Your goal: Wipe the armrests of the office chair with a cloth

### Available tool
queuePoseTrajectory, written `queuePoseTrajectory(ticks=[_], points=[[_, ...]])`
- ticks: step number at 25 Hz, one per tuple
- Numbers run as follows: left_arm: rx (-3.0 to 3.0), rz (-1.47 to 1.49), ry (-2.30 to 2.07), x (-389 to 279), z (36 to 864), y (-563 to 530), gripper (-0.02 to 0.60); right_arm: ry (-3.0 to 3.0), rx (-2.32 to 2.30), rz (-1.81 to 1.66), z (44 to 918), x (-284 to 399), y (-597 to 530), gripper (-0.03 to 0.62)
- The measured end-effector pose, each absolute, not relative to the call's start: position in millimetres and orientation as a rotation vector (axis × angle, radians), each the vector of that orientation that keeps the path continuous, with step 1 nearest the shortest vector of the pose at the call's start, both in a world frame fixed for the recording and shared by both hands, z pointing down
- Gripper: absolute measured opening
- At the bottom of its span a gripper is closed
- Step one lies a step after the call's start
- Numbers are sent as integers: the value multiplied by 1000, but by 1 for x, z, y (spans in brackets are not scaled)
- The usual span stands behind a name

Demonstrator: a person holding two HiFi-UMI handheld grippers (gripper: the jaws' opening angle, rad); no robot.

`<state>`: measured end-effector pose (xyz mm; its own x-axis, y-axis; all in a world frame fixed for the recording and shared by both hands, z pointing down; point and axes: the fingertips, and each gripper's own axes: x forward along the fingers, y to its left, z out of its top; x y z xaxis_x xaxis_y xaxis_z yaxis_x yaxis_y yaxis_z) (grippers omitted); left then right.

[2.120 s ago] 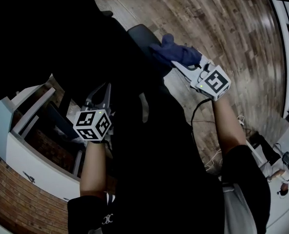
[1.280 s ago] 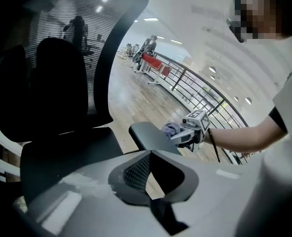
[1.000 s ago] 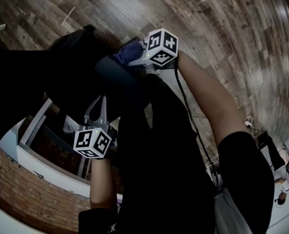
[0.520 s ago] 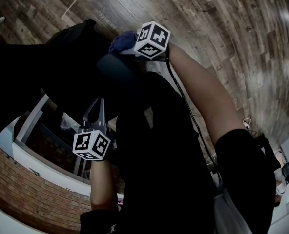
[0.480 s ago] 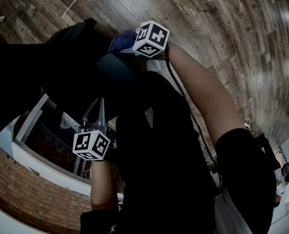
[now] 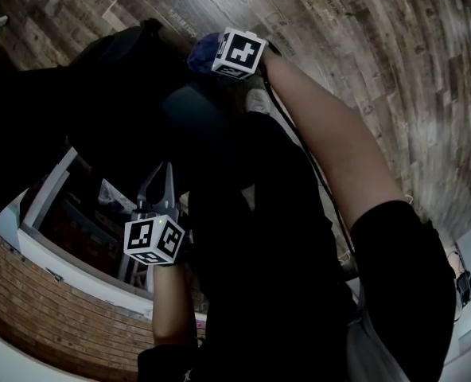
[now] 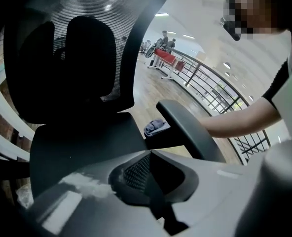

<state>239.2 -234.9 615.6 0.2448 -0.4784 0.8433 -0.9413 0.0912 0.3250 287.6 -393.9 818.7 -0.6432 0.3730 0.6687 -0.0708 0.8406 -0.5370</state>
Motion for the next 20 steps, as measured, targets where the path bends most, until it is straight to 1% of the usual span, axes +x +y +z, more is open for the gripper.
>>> queuePoseTrajectory(ticks=[6,8,10,14,20], points=[[1518,595,-1373,238,621,-226,6,-2116,-26,591,854,295,-398,57],[1524,596,-1363,240,618,-224,6,-2112,36,639,854,299,-396,57],[1538,598,-1353,243,613,-223,6,-2125,28,735,841,301,-387,57],[1562,597,-1344,245,604,-224,6,-2129,-35,758,817,323,-374,57],[1610,579,-1326,256,588,-229,6,-2146,-165,926,781,338,-321,58]])
